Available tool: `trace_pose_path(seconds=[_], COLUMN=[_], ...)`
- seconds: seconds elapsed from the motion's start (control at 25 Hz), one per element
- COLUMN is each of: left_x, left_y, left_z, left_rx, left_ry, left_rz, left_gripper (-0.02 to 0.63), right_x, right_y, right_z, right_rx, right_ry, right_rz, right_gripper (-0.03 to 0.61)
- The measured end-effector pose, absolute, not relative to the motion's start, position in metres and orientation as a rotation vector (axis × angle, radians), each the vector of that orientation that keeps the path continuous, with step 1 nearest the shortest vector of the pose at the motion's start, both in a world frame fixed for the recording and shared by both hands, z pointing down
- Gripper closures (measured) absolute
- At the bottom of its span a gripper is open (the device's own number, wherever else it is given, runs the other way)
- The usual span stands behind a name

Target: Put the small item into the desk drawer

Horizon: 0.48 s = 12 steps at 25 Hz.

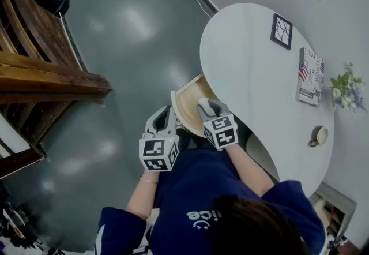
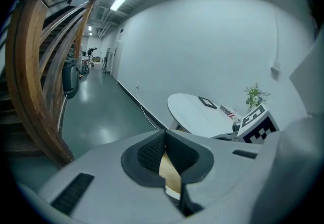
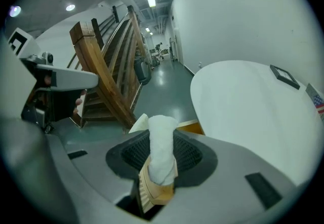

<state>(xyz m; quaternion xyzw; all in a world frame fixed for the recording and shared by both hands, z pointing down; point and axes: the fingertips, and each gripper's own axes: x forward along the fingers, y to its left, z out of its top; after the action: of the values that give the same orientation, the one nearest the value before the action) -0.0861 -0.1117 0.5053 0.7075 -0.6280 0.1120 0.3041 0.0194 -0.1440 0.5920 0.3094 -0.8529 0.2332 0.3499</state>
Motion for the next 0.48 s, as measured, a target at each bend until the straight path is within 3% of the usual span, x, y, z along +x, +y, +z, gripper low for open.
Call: trace_pose_path(seconds=[0.48], left_x=[-0.090], left_y=[-0.098], left_z=[0.512], left_rx=[1.780], left_ry=[-1.729], left_rz=[0.328], left_gripper=[0.611], right_x=[0.007], right_y=[-0.144], right_z=[0.646], right_rx=[0.686], right_ry=[-2.119], right_rz=[0.592], right_gripper=[0.440])
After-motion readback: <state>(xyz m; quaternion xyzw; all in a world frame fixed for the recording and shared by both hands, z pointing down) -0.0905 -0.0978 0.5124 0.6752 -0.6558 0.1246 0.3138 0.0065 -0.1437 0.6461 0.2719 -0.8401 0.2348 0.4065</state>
